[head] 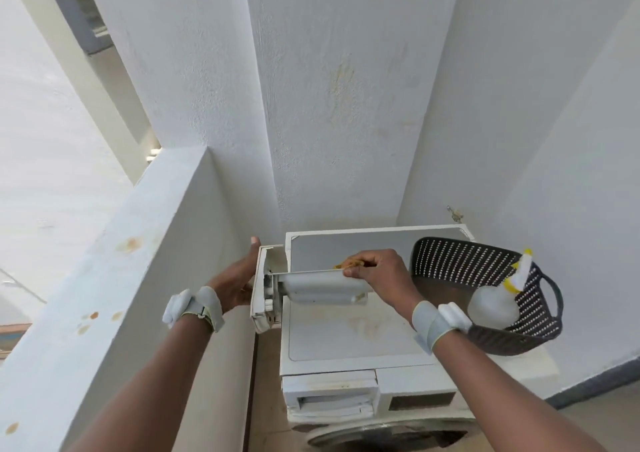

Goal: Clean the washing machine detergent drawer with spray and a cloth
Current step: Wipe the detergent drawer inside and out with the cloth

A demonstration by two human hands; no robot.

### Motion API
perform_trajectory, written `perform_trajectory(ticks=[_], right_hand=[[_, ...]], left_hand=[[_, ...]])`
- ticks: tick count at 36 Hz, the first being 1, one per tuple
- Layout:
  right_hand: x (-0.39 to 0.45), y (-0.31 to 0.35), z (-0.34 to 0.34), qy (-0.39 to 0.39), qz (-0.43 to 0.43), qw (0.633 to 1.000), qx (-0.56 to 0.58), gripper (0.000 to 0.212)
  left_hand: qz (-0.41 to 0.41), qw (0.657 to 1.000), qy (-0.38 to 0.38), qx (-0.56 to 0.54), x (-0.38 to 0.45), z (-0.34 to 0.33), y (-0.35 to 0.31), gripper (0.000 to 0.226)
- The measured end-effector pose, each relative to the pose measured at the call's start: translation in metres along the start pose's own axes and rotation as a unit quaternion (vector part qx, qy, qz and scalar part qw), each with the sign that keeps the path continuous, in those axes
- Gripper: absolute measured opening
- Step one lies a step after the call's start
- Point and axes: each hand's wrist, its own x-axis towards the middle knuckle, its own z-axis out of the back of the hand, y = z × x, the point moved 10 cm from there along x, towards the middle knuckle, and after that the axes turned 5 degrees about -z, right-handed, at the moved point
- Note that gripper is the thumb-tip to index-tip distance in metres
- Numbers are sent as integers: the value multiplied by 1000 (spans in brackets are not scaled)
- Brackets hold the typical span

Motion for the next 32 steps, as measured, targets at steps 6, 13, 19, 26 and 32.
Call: perform_trajectory(ticks=[6, 13, 19, 26, 32], right_hand=[[30, 7, 18, -47, -26, 994, 100, 3], [57, -2, 15, -22, -99, 985, 141, 8], [52, -10, 5, -42, -200, 949, 242, 13], [63, -20, 49, -180, -213, 911, 304, 9], [55, 10, 88, -209, -164, 887, 379, 18]], left_hand=[[-98, 992, 23, -81, -21, 14, -6, 100], [-192, 981, 31, -7, -49, -23, 6, 79], [-285, 945, -158, 15, -56, -22, 9, 59], [-282, 936, -208, 36, -59, -14, 18, 47], [-275, 935, -224, 17, -52, -12, 20, 55]])
